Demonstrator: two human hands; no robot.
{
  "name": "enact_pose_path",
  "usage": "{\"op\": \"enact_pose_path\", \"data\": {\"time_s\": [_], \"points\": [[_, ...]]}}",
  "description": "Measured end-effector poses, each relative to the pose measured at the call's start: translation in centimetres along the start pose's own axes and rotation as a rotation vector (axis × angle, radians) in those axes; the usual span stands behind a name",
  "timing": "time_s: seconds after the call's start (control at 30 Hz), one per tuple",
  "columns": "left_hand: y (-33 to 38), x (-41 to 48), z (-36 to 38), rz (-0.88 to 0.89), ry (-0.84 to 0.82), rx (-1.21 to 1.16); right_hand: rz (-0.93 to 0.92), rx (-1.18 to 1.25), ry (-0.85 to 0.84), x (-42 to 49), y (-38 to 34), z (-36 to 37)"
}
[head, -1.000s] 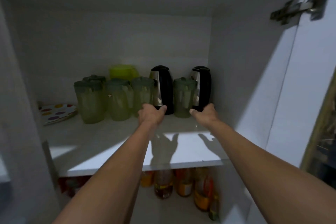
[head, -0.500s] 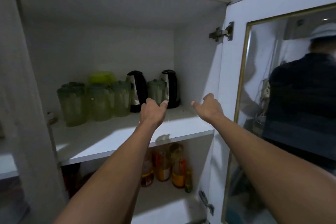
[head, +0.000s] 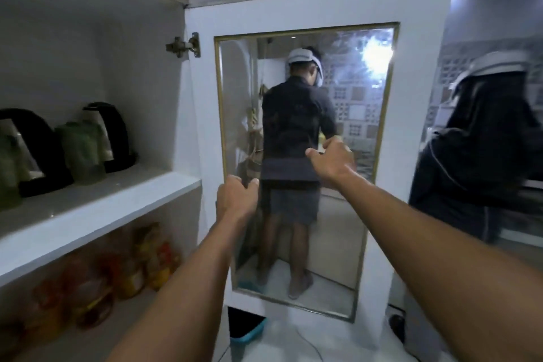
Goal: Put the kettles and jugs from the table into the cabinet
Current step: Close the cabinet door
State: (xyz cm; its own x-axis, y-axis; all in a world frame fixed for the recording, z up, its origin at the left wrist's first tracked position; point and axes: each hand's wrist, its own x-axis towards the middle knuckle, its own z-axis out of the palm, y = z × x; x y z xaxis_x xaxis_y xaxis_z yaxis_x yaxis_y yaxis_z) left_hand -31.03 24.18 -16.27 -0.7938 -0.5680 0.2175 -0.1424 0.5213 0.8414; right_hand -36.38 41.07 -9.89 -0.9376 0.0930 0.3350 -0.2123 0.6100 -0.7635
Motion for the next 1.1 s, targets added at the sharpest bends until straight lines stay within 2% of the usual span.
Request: {"op": "enact_pose_path", "data": {"time_s": [0.17, 0.37, 0.63, 0.83, 1.1], "points": [[6.9, -5.0, 6.8, 0.165, -0.153, -0.067, 0.122, -0.063, 0.178, 1.0, 4.7, -9.1], [13.1, -8.4, 13.4, 0.287, -0.24, -0.109, 0.129, -0.063, 0.215, 3.2, 7.9, -14.2], [18.2, -7.9, 21.9, 0.261, -0.068, -0.098, 0.013, 0.019, 0.165, 9.9, 9.8, -16.8], [20.8, -7.3, 27.9, 0.255, 0.015, -0.026, -0.056, 0.132, 0.057, 14.2, 10.8, -16.3], [21.4, -8.4, 30.5, 0.158, 0.18, 0.083, -0.166, 0.138, 0.009, 14.5, 12.2, -17.7]]}}
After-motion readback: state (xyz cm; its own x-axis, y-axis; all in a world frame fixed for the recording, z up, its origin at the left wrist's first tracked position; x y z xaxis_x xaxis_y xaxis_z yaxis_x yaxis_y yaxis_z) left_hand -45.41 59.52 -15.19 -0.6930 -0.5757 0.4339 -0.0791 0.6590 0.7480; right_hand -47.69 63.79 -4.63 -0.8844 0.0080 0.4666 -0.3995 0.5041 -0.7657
